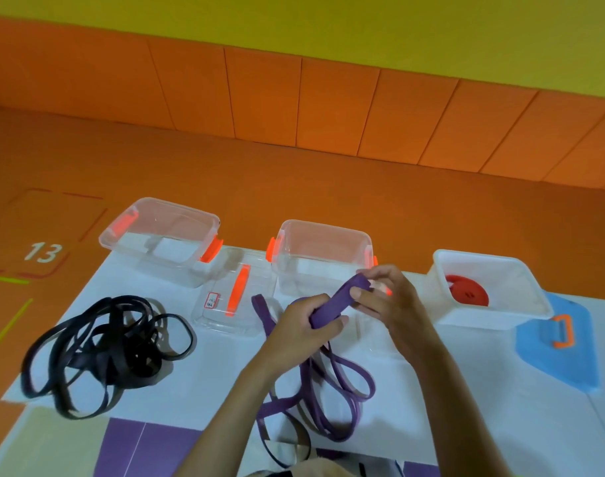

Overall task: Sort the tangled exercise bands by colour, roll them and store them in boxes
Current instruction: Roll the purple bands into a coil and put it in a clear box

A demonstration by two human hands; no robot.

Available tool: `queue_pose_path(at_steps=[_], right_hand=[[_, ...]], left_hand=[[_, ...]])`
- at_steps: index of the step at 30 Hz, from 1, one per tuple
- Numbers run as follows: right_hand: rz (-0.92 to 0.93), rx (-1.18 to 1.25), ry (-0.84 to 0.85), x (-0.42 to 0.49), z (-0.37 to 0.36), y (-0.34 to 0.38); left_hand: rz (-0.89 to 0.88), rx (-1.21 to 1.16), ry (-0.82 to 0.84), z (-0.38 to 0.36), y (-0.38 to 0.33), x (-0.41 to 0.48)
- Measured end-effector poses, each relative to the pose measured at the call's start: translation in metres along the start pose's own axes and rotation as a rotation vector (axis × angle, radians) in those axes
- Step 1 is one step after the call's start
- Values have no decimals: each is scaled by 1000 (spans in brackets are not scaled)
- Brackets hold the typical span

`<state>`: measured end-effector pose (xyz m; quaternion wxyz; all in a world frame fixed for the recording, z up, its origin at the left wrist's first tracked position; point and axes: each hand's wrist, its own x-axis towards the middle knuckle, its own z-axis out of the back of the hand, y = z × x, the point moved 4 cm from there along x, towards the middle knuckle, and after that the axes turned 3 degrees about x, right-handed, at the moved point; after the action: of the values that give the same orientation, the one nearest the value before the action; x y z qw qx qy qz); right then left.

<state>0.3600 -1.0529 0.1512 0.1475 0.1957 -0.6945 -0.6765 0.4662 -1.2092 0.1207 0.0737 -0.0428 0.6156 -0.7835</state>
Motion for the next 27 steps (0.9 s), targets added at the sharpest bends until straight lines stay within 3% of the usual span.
queue_pose_path(at_steps=[4,8,18,23,27], right_hand=[[15,152,-69,-2,-4,9],[50,209,-130,-1,-1,23],[71,393,-263,-4,22,27],[-92,329,-354,-8,57,-5],[-363,178,-425,-16,79,-50]], left_hand=[[-17,57,3,19,4,3],[18,392,86,41,35,15],[128,694,7,72,122,31],[254,454,-111,83,122,34],[99,367,-273,100,73,46]])
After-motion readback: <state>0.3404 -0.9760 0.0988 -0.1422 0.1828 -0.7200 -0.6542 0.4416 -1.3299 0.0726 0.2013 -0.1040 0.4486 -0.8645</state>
